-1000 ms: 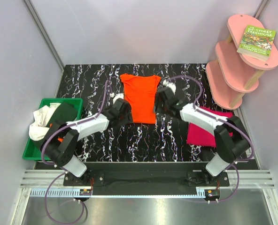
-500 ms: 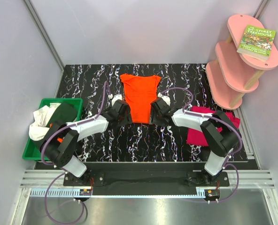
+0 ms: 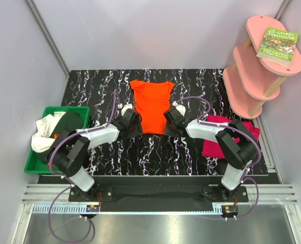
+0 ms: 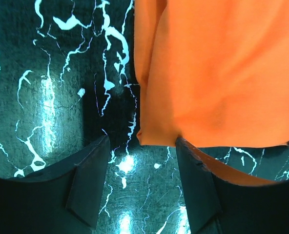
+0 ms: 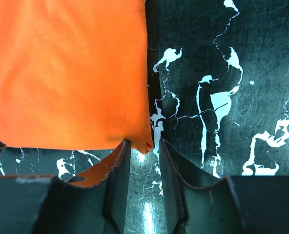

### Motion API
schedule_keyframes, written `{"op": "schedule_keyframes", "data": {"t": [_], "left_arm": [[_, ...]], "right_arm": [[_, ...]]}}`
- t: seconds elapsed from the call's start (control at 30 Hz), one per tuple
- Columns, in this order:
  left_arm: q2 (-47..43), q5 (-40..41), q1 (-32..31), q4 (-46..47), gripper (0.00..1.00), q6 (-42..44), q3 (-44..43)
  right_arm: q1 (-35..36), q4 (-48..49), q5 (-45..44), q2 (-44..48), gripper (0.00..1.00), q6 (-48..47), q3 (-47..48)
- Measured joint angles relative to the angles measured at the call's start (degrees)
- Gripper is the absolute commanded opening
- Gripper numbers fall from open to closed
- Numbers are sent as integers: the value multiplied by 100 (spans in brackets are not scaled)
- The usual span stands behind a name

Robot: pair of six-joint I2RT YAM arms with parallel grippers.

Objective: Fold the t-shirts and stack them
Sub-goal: Grab one side of the 2/3 rectangular tshirt with both arms

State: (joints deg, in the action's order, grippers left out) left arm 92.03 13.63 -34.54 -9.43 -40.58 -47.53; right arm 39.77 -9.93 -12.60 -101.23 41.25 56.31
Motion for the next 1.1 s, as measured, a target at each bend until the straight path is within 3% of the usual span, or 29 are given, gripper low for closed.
{"op": "schedule_keyframes", "data": {"t": [0.3,0.43,0.57,0.73,0.83,0.87,0.97,1.1], "left_arm": [[131,-55,7,13,59,-101,-57],[166,-55,7,2,58,-109,-101],[221,-52,7,4,57,-125,-155],[234,-37,11,0,51,-160,-164],[236,-33,11,-13,36,-190,-164],[243,-31,11,-22,23,-210,-164],[264,-31,9,-48,0,-282,-164],[264,-15,9,-61,0,-341,-164]], "right_arm": [[0,111,-4,-24,28,59,-24],[-2,179,11,-85,9,74,-9],[-2,221,15,-114,0,85,-7],[-2,219,15,-114,0,79,-2],[-2,216,15,-114,0,76,-2],[-2,216,15,-114,0,76,-2],[-2,219,17,-114,0,76,-2],[-2,219,22,-114,0,79,-2]]}}
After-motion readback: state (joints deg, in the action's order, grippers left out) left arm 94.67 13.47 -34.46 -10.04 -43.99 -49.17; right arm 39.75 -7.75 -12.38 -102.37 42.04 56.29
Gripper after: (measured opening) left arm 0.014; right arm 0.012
